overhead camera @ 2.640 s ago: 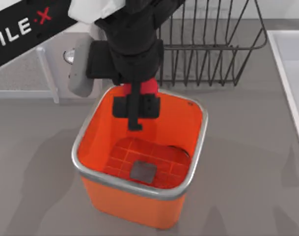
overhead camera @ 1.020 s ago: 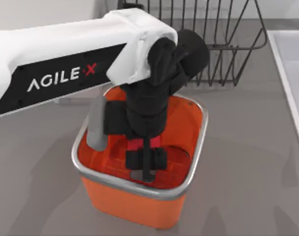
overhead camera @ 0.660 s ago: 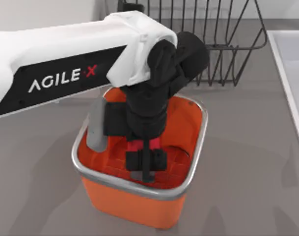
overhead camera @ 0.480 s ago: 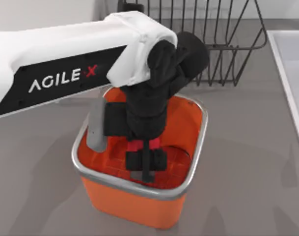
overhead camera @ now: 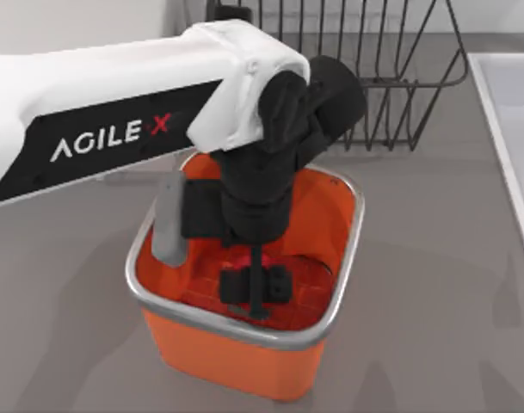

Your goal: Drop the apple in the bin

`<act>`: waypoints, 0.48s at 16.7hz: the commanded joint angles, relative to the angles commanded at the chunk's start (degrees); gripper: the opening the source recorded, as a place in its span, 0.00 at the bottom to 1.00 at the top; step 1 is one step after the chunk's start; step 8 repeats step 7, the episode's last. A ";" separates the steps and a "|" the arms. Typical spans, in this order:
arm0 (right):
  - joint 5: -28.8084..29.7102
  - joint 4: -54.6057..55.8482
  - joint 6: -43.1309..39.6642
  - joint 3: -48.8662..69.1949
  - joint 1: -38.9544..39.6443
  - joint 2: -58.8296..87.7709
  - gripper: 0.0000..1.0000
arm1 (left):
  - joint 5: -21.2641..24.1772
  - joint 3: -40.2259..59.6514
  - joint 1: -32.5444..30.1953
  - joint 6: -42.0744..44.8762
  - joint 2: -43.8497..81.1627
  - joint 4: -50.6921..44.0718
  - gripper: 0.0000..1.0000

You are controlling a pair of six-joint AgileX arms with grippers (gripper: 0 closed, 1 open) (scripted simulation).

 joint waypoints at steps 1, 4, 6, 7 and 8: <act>0.00 0.00 0.00 0.00 0.00 0.00 1.00 | 0.00 0.00 0.00 0.00 0.00 0.00 0.98; 0.00 0.00 0.00 0.00 0.00 0.00 1.00 | 0.00 0.00 0.00 0.00 0.00 0.00 1.00; 0.00 0.00 0.00 0.00 0.00 0.00 1.00 | 0.00 0.00 0.00 0.00 0.00 0.00 1.00; 0.00 0.00 0.00 0.00 0.00 0.00 1.00 | 0.00 0.00 0.00 0.00 0.00 0.00 1.00; 0.00 0.00 0.00 0.00 0.00 0.00 1.00 | 0.00 0.00 0.00 0.00 0.00 0.00 1.00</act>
